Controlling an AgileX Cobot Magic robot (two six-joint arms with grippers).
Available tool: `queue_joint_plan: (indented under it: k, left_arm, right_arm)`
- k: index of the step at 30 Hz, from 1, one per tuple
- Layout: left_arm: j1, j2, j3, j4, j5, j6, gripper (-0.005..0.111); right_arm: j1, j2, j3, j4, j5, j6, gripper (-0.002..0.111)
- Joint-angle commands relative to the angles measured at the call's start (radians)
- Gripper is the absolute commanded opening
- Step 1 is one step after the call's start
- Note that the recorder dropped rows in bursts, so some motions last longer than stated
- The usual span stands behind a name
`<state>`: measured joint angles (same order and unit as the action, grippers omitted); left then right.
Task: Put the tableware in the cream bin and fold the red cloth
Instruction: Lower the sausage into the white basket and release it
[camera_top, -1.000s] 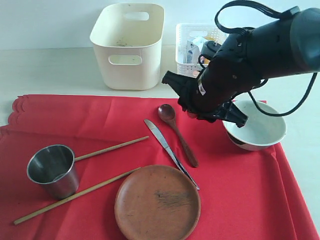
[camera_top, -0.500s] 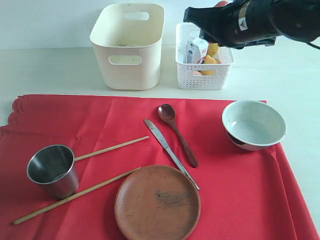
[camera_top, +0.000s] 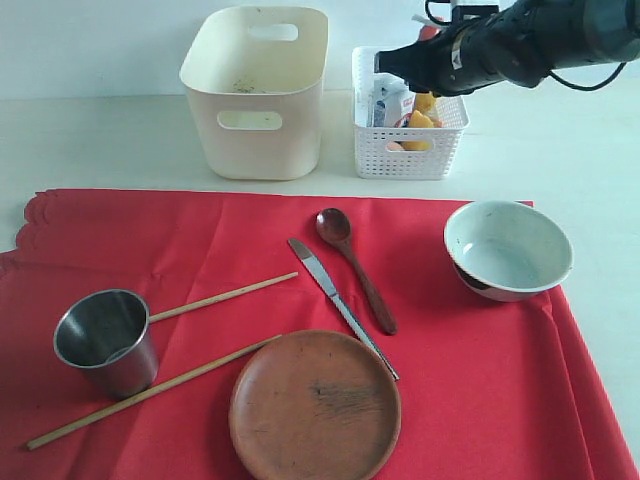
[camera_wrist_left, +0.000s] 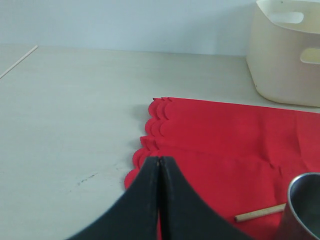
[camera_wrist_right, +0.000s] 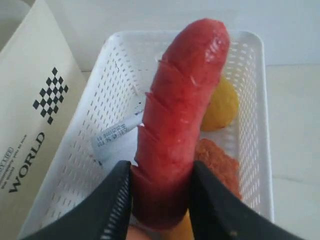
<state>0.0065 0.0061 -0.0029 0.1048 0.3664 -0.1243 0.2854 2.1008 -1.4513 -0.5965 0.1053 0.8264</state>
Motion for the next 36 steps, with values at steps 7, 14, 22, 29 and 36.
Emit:
queue_joint_plan:
  k: [7,14,22,29,36]
  left_arm:
    - [-0.007,-0.006,0.003,-0.001,-0.007,0.000,0.000]
    - [-0.007,-0.006,0.003,-0.001,-0.007,0.000,0.000]
    - [-0.007,-0.006,0.003,-0.001,-0.007,0.000,0.000]
    - [-0.007,-0.006,0.003,-0.001,-0.007,0.000,0.000]
    - [-0.007,-0.006,0.003,-0.001,-0.007,0.000,0.000]
  right_arm:
    - [-0.006,0.053,-0.044,-0.016,0.030,-0.126,0.000]
    - [-0.006,0.062,-0.044,-0.008,0.049,-0.125,0.000]
    - [-0.006,0.062,-0.044,-0.008,0.099,-0.126,0.020]
    - [-0.006,0.062,-0.044,-0.017,0.099,-0.126,0.041]
    - [-0.006,0.057,-0.044,-0.017,0.110,-0.126,0.057]
